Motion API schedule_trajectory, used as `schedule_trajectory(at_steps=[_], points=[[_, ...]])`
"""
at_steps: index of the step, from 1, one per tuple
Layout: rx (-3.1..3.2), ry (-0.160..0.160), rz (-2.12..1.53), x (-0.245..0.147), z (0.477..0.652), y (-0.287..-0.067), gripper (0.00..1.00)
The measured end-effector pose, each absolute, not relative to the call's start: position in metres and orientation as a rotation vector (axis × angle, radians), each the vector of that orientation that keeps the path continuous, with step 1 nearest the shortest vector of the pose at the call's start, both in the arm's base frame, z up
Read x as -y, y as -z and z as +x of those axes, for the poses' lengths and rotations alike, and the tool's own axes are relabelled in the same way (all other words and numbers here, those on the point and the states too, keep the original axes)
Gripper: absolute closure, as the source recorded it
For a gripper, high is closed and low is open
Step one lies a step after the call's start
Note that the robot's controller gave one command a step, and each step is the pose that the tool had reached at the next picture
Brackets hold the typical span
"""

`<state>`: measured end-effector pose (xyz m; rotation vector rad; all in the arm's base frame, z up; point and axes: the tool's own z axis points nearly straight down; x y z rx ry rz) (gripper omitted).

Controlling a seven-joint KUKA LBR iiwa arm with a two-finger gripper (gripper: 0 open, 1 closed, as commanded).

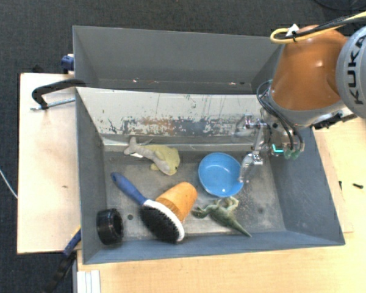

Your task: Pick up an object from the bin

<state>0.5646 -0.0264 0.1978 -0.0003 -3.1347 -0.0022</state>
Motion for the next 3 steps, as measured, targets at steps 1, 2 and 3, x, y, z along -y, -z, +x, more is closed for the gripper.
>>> schedule_trajectory(at_steps=[1,2,3], points=[[3.135,0.003,0.208,0.011,0.523,-0.094,0.00],[3.139,0.004,0.210,0.011,0.524,-0.096,1.00],[3.118,-0.006,0.489,0.047,0.514,-0.255,1.00]])
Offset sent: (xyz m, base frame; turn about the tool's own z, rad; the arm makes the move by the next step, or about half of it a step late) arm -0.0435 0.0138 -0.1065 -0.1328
